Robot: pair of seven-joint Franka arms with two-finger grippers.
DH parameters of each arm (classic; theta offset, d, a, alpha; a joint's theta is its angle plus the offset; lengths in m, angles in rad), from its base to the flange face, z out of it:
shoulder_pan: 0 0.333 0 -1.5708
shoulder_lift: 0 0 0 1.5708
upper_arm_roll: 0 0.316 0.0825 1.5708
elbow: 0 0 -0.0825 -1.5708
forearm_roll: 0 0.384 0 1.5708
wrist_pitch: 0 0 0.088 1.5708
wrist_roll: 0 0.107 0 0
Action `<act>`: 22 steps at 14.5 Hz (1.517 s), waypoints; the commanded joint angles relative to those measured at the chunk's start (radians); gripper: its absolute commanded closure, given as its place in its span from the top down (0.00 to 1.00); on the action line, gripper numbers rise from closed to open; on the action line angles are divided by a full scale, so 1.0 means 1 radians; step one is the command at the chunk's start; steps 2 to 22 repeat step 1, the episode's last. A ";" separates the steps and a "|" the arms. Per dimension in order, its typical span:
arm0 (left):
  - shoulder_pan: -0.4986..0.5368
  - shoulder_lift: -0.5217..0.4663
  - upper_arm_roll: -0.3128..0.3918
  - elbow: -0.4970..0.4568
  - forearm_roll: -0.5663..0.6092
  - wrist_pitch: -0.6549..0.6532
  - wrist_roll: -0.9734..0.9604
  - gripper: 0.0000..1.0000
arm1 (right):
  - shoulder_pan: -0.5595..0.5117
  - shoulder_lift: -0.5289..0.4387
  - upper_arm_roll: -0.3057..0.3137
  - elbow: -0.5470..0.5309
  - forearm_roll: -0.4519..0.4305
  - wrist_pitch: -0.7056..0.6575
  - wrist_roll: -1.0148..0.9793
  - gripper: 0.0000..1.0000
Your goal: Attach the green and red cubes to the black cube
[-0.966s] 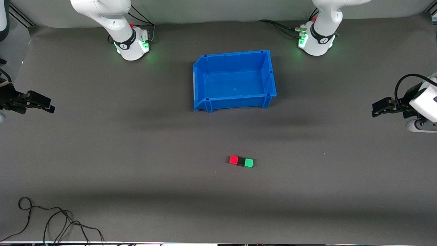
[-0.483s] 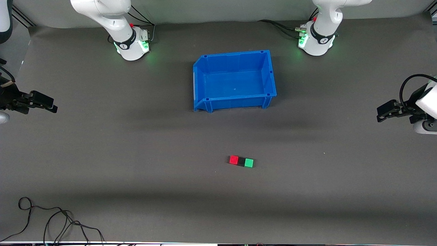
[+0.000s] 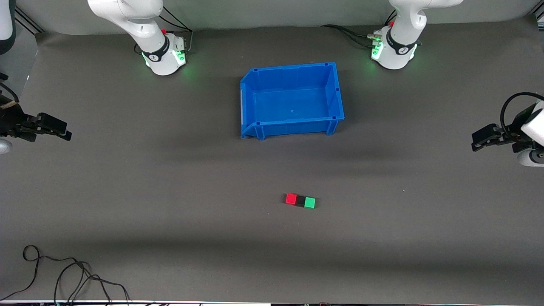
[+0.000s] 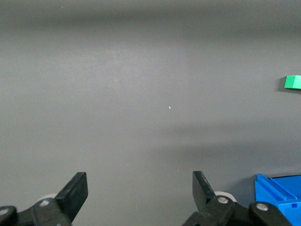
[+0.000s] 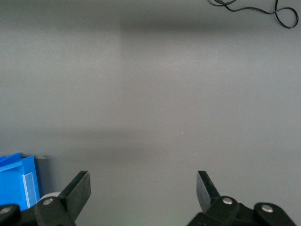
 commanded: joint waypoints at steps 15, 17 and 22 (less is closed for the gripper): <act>0.001 -0.018 0.012 0.007 0.002 -0.034 0.020 1.00 | 0.006 -0.016 -0.004 -0.010 -0.015 -0.004 -0.022 1.00; 0.001 -0.018 0.012 0.007 0.002 -0.034 0.020 1.00 | 0.006 -0.016 -0.004 -0.010 -0.015 -0.004 -0.022 1.00; 0.001 -0.018 0.012 0.007 0.002 -0.034 0.020 1.00 | 0.006 -0.016 -0.004 -0.010 -0.015 -0.004 -0.022 1.00</act>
